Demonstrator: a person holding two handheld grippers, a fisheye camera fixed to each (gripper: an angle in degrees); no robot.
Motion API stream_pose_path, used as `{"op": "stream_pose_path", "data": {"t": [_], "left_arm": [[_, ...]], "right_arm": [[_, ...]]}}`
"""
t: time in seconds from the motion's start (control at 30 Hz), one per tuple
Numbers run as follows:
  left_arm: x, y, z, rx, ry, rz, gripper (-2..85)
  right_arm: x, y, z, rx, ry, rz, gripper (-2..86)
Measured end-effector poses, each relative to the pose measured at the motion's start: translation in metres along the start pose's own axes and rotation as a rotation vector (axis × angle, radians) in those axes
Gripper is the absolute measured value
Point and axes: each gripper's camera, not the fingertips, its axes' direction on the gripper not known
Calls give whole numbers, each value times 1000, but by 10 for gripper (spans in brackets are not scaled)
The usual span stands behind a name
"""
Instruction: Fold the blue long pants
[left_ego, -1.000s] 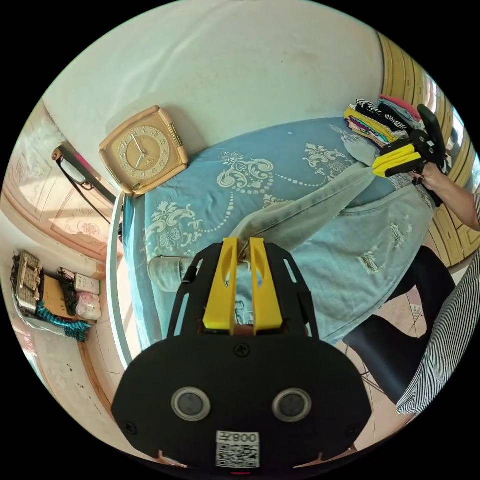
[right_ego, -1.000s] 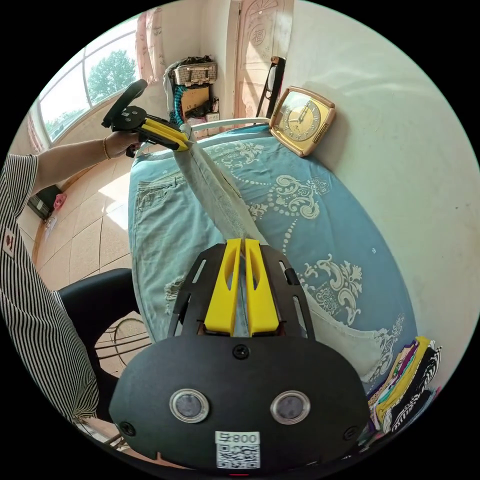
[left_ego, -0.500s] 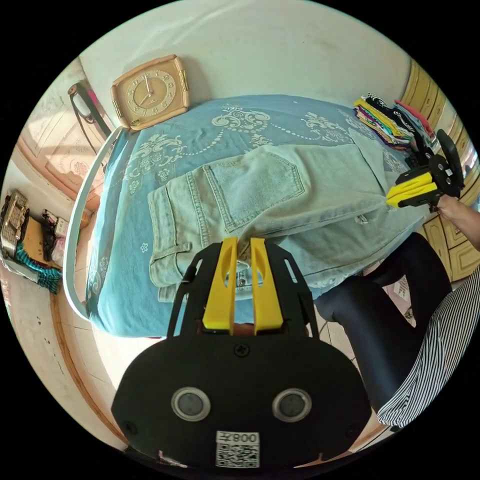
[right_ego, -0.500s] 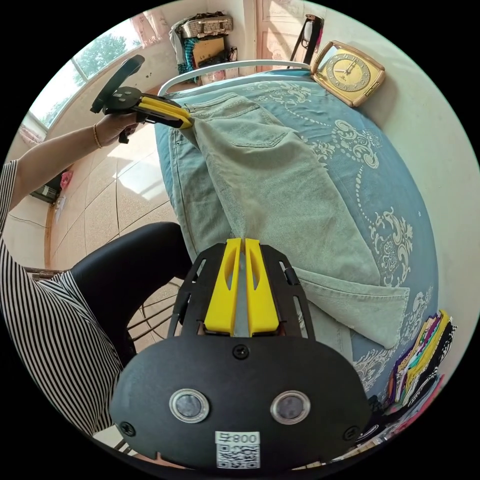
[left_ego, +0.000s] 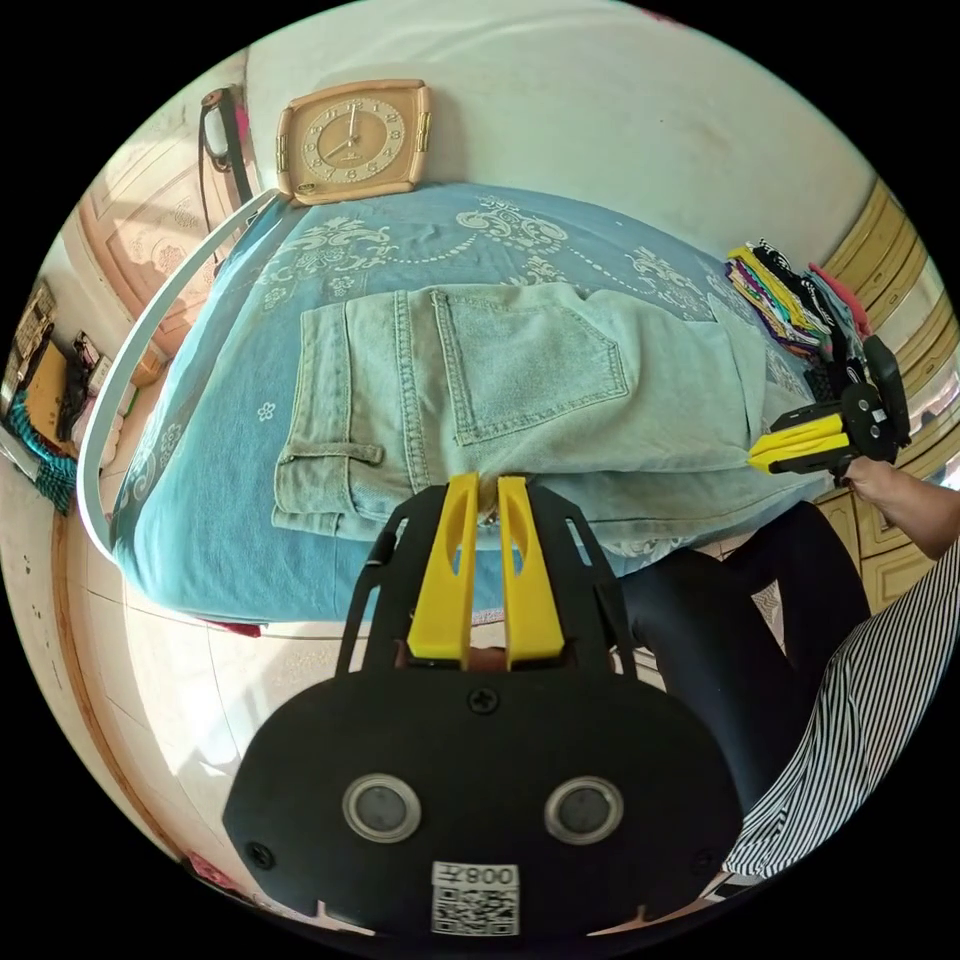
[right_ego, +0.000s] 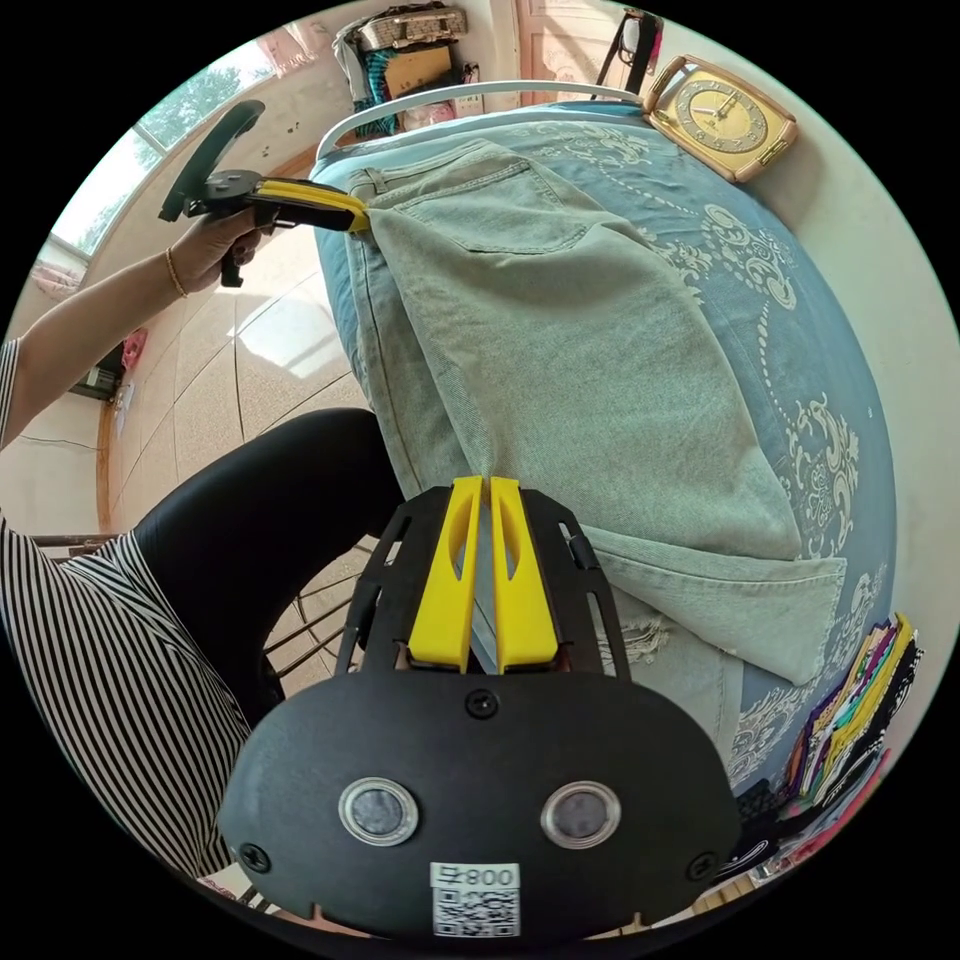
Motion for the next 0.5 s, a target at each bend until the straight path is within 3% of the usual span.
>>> {"op": "stream_pose_path", "data": {"t": [0.5], "left_arm": [[-32,66,22,-37,14,-42,9]], "right_arm": [[-33,23,20,-22,-73,41,15]]}}
